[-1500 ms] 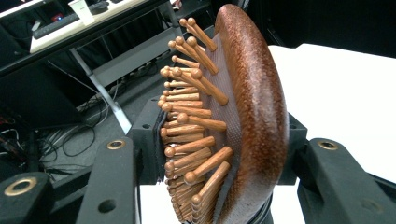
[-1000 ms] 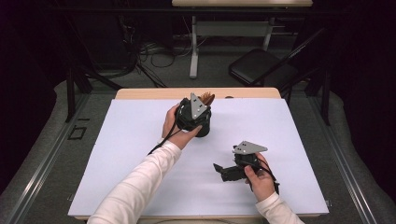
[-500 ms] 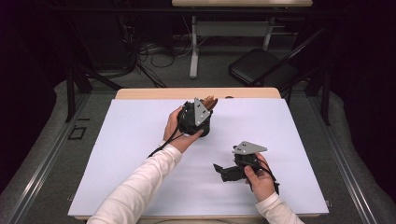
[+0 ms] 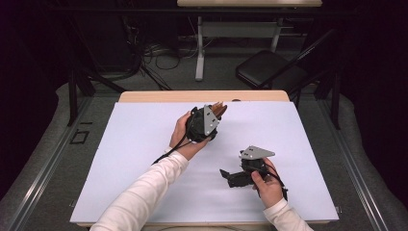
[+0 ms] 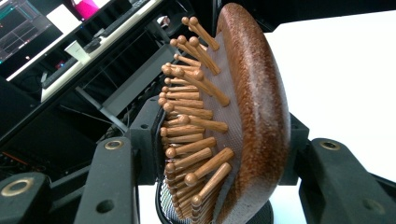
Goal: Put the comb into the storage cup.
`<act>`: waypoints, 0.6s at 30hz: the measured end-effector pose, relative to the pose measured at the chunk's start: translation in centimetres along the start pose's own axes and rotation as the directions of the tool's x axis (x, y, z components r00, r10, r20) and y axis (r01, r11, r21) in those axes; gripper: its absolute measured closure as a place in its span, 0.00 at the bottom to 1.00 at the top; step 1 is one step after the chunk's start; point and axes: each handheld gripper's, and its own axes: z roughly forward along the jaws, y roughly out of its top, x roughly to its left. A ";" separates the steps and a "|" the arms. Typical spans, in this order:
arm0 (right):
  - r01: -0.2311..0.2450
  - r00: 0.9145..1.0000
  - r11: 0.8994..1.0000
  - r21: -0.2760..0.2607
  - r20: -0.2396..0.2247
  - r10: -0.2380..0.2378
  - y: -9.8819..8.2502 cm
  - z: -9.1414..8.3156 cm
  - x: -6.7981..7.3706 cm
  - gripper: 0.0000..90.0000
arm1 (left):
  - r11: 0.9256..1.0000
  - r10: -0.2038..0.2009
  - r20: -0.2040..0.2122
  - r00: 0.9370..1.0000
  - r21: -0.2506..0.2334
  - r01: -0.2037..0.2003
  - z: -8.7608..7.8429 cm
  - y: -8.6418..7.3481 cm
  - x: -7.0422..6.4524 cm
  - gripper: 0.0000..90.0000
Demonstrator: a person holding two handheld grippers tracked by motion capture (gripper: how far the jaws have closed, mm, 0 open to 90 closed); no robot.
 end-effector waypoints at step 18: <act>0.004 1.000 1.000 0.004 0.000 -0.004 0.0 0.0 0.0 0.00 | 0.999 0.050 -0.006 0.999 -0.009 -0.050 -0.2 -0.2 -0.5 0.53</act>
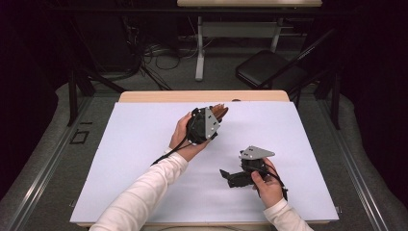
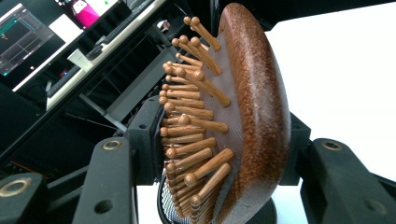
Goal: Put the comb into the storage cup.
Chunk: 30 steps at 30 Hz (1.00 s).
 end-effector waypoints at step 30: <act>0.004 1.000 1.000 0.002 -0.001 -0.004 0.0 0.1 0.0 0.00 | 0.999 0.040 0.011 0.999 -0.002 -0.040 0.1 0.0 -0.5 0.50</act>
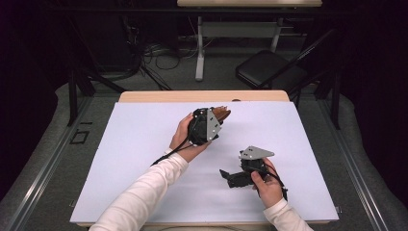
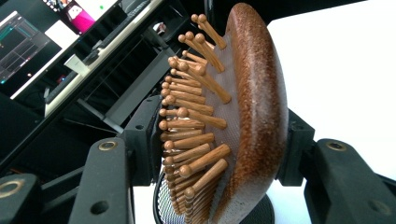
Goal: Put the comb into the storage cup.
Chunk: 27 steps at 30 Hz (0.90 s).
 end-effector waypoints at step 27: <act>0.003 1.000 1.000 0.004 -0.001 -0.003 0.0 0.1 0.0 0.00 | 0.995 0.099 0.013 0.995 -0.024 -0.099 0.0 0.1 -0.8 0.49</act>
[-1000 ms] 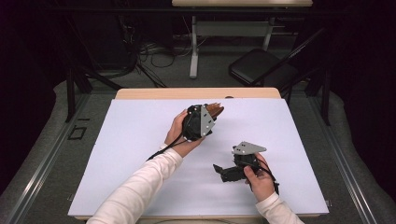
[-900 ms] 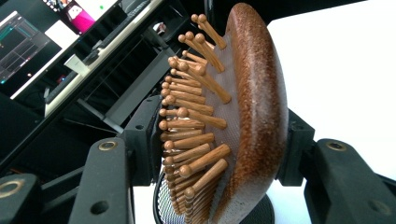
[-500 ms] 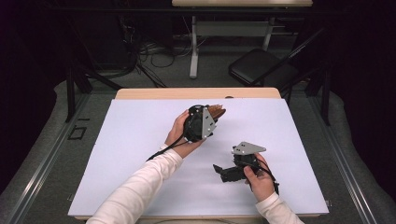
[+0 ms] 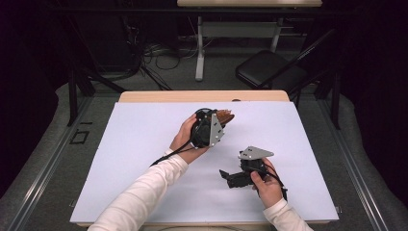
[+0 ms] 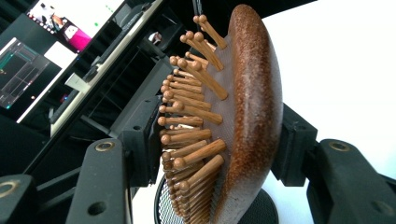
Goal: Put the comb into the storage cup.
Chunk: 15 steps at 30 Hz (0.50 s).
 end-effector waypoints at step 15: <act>0.002 1.000 1.000 0.002 0.000 -0.002 0.0 0.0 0.0 0.00 | 0.999 -0.035 0.016 0.999 -0.023 0.036 -0.3 0.0 0.7 0.47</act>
